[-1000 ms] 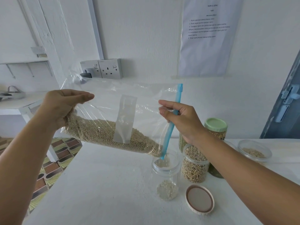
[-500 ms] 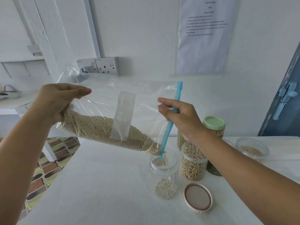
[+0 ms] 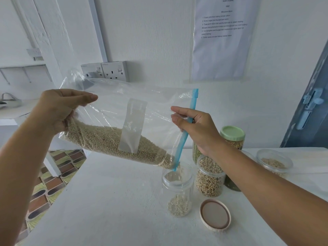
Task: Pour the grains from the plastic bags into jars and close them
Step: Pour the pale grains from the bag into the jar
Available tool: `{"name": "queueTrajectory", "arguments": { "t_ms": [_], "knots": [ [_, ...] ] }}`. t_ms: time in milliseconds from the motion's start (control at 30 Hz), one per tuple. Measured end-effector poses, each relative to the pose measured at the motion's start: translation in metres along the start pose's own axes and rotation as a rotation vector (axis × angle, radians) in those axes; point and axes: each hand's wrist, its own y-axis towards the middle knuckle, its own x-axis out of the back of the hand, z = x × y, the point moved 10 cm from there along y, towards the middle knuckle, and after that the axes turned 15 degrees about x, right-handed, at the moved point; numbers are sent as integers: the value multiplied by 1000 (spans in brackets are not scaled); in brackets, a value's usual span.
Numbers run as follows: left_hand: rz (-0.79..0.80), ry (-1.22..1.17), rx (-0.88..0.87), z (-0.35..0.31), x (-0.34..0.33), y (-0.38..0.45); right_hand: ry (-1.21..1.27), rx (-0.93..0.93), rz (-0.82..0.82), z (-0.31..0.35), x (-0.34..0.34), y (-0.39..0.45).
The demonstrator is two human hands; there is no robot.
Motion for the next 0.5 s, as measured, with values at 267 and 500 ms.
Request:
{"name": "queueTrajectory", "arguments": {
  "t_ms": [267, 500],
  "knots": [
    [-11, 2, 14, -4, 8, 0, 8, 2, 4, 6, -6, -1],
    [-9, 45, 34, 2, 11, 3, -2, 10, 16, 7, -11, -1]
  ]
}}
